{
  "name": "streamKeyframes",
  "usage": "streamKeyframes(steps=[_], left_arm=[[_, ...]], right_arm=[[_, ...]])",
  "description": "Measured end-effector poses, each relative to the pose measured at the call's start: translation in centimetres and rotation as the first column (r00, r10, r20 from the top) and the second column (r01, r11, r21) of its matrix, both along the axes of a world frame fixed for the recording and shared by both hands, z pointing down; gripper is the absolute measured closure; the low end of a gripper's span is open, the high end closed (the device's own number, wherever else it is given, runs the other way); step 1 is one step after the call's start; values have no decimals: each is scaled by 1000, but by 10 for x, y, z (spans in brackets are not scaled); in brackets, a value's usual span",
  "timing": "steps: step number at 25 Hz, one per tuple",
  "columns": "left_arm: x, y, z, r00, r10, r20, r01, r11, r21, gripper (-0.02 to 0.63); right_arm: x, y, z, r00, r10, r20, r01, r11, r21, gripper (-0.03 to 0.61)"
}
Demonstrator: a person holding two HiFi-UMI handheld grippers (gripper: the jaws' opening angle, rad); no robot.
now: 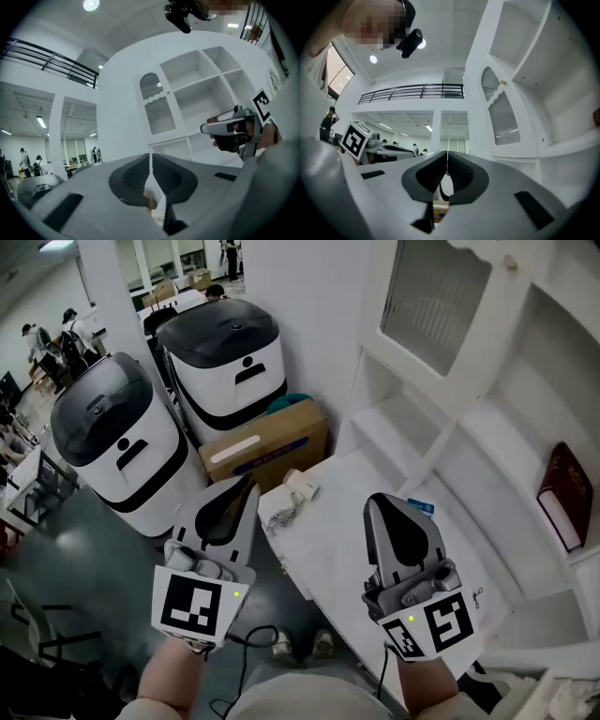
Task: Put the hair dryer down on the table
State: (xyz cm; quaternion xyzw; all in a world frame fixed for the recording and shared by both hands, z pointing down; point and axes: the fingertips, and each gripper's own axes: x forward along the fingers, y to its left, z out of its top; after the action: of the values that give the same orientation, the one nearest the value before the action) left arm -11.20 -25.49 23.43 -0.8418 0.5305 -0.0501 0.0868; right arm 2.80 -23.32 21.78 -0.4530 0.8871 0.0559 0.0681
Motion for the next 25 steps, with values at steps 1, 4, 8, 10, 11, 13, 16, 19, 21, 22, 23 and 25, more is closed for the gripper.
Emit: streamKeyframes(steps=[1,4,8,10,11,13,16,19,21,22,23,25], left_arm=[[-1,9,-4,1000,4,-15,-4,1000,10,583],[-4,38,-17,997,21,-69,-17,998,56,588],[-5,71,-15,995,22,-99,-12,995,96,598],[-6,81,-6,995,15,-103,-6,996,90,599],[-6,83,0,995,13,-103,-4,996,85,600],[-9,84,11,994,5,-111,4,996,84,600],[-12,88,20,994,-19,-112,30,995,96,600],[-13,90,22,993,-29,-113,41,993,106,600],[-12,91,22,993,-28,-115,39,995,94,600],[-11,91,23,993,-28,-115,38,996,81,600],[-10,91,24,993,-28,-114,37,997,72,600],[-9,90,23,993,-28,-111,37,996,84,600]], right_arm=[[-2,8,-8,1000,-8,-4,8,1000,21,557],[-7,30,-23,999,-31,-26,33,997,65,558],[-8,52,-20,997,-46,-54,50,996,80,557],[-7,56,-10,997,-49,-57,53,996,65,557],[-6,57,-4,997,-43,-65,47,997,59,557],[-3,59,12,992,-2,-123,11,998,69,557],[-4,64,36,977,28,-212,-15,998,62,557],[-7,67,51,982,-2,-189,3,1000,3,557],[-9,68,50,985,-3,-174,3,1000,5,557],[-9,68,48,986,-3,-166,5,1000,10,557],[-10,68,46,987,-6,-158,8,1000,13,557],[-10,68,46,989,-18,-150,19,1000,5,557]])
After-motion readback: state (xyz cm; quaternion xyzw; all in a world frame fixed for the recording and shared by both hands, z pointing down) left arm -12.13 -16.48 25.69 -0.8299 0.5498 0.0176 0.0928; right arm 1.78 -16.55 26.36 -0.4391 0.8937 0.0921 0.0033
